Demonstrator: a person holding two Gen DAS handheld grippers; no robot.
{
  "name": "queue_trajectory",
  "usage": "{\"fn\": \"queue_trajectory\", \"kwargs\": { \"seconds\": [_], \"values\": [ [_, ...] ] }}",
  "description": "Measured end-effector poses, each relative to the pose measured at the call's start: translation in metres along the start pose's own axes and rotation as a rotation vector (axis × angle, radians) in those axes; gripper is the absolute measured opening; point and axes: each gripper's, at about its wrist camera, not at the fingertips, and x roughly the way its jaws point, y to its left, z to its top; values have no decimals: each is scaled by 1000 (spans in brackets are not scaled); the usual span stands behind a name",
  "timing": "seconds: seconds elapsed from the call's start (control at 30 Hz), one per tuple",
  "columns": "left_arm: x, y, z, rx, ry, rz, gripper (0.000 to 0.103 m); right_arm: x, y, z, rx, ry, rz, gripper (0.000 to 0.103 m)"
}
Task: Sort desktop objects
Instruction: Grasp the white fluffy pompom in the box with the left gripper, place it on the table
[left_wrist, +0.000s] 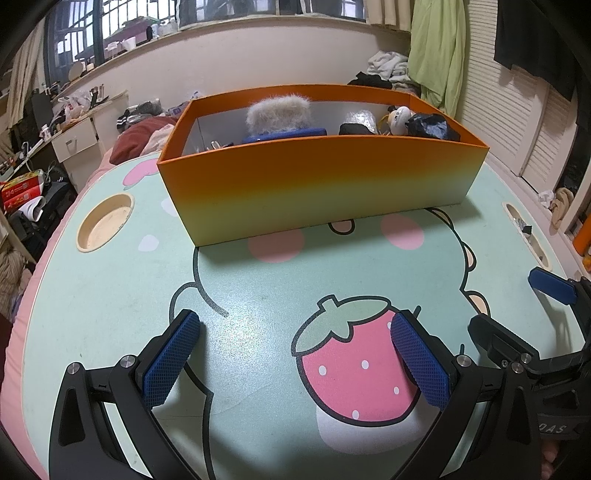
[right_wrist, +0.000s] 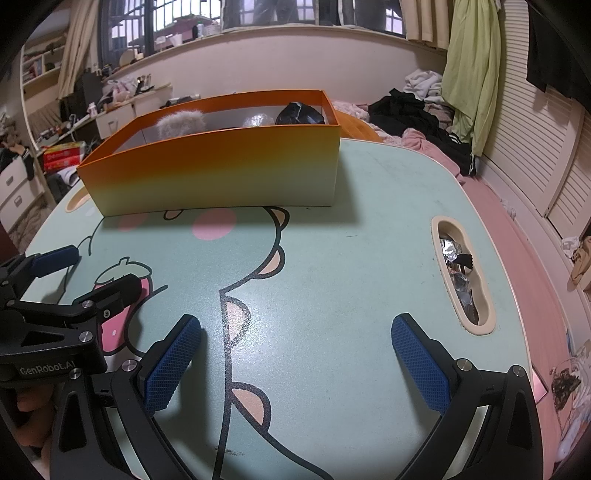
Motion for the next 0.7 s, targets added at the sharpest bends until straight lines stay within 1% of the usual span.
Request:
{"fn": "queue_trajectory", "kwargs": {
  "seconds": [0.13, 0.2, 0.23, 0.27, 0.3, 0.33, 0.4, 0.43, 0.47, 0.5, 0.6, 0.63, 0.7],
  "values": [
    [-1, 3, 2, 22, 12, -15, 103, 0, -1, 0, 1, 0, 3, 103],
    [-1, 5, 4, 57, 39, -40, 102, 0, -1, 0, 1, 0, 3, 103],
    [-4, 8, 6, 59, 42, -51, 94, 0, -1, 0, 1, 0, 3, 103],
    [-13, 14, 11, 49, 19, -64, 77, 0, 0, 0, 1, 0, 3, 103],
    [-20, 18, 16, 36, -1, -69, 70, 1, -1, 0, 2, 0, 4, 103],
    [-30, 24, 26, 15, -23, -87, 67, 0, 0, 0, 2, -1, 2, 103],
    [-49, 35, 50, -33, -70, -177, 67, 1, 0, 0, 2, -1, 2, 103],
    [-53, 38, 65, -48, -77, -219, 67, 1, 0, 0, 2, -1, 2, 103],
    [-51, 38, 85, -60, -73, -245, 67, 1, 0, 0, 2, -1, 1, 103],
    [-45, 40, 101, -73, -65, -240, 67, 1, 0, 0, 1, -1, 3, 103],
    [-13, 34, 142, -147, -7, -151, 67, 0, -2, -1, 0, -1, 5, 103],
    [-1, 30, 149, -150, 9, -139, 67, 0, -1, -1, 0, -1, 5, 103],
    [23, 23, 162, -136, 59, -90, 67, 0, -1, -1, 0, -1, 6, 103]
  ]
}}
